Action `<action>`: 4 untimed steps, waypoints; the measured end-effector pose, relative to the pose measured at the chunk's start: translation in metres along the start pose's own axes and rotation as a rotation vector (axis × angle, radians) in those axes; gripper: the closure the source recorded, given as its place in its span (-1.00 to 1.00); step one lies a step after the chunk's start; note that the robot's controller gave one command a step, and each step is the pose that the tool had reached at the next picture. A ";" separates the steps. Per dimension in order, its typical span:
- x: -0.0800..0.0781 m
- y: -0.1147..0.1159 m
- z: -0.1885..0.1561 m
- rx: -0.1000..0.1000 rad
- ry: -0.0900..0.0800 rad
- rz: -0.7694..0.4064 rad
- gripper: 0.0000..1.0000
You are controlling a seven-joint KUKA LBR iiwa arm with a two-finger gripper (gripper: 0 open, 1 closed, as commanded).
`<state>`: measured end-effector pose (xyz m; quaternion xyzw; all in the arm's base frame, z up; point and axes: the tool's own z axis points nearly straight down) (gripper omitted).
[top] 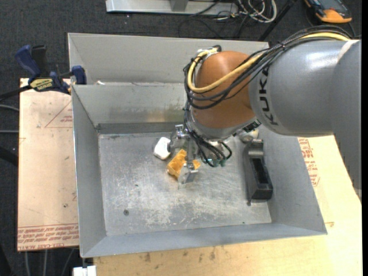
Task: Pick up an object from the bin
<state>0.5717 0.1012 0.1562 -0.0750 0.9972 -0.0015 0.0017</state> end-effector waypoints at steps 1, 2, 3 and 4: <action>-0.008 -0.019 0.037 -0.006 -0.008 -0.010 -1.00; -0.019 -0.046 0.073 -0.016 0.007 0.066 1.00; -0.019 -0.046 0.073 -0.016 0.006 0.066 1.00; -0.018 -0.048 -0.049 -0.004 0.000 0.065 1.00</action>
Offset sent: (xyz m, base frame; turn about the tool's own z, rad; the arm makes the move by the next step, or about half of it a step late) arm 0.0229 -0.0515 -0.0862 0.0705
